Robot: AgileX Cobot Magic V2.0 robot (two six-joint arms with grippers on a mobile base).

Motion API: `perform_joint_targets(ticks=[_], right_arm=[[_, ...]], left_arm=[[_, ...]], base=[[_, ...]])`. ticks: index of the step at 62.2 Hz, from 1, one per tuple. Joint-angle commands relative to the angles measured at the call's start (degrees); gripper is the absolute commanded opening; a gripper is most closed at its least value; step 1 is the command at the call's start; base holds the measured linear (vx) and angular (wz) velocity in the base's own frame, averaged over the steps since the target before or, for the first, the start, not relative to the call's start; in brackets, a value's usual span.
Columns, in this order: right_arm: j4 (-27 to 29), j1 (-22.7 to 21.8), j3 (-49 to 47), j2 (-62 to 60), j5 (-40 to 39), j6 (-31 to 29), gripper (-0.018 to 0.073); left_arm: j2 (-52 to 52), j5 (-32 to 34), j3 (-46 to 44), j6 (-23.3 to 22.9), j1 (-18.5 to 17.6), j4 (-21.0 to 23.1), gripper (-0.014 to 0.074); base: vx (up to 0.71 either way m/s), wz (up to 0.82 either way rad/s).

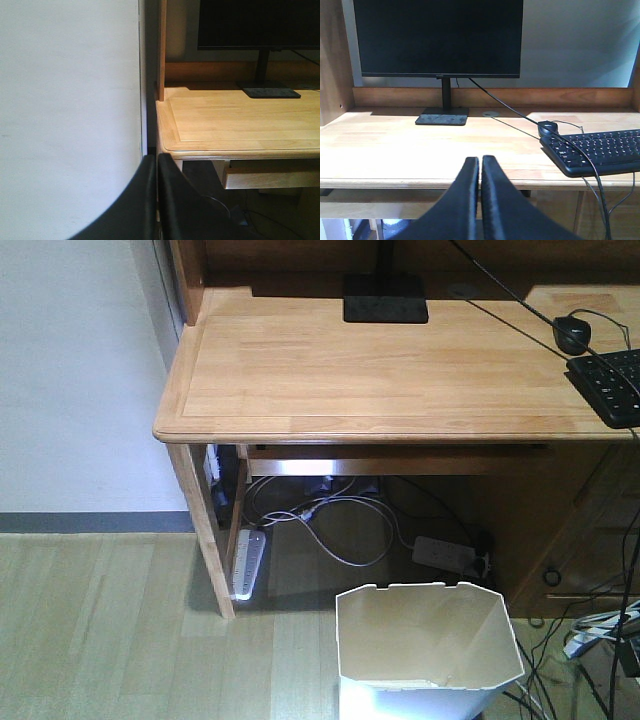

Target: Move trash bin to bedside with robot

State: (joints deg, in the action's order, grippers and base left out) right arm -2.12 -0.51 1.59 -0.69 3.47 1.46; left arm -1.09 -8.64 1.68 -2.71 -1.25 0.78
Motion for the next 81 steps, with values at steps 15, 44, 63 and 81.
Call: perform_joint_targets(ticks=[15,44,63,81], right_arm=[[-0.6,0.1,1.1,-0.7,-4.0,-0.1,-0.0011],[-0.6,0.1,1.1,-0.7,-4.0,-0.1,-0.0011],[-0.8,0.1,0.9,-0.7,-9.0,-0.5,-0.0011],[-0.8,0.2,-8.3,3.6,-1.3,-1.5,-0.0011]], left_arm=[[-0.6,4.5,1.6,-0.5,-0.3,0.2,-0.0006],[-0.6,4.5,1.6,-0.5,-0.3,0.2,-0.0006],[-0.6,4.5,1.6,-0.5,-0.3,0.2,-0.0006],[-0.6,4.5,1.6,-0.5,-0.3,0.2,-0.0006]], base=[[0.00,0.00],[0.00,0.00],[0.00,0.00],[0.00,0.00]])
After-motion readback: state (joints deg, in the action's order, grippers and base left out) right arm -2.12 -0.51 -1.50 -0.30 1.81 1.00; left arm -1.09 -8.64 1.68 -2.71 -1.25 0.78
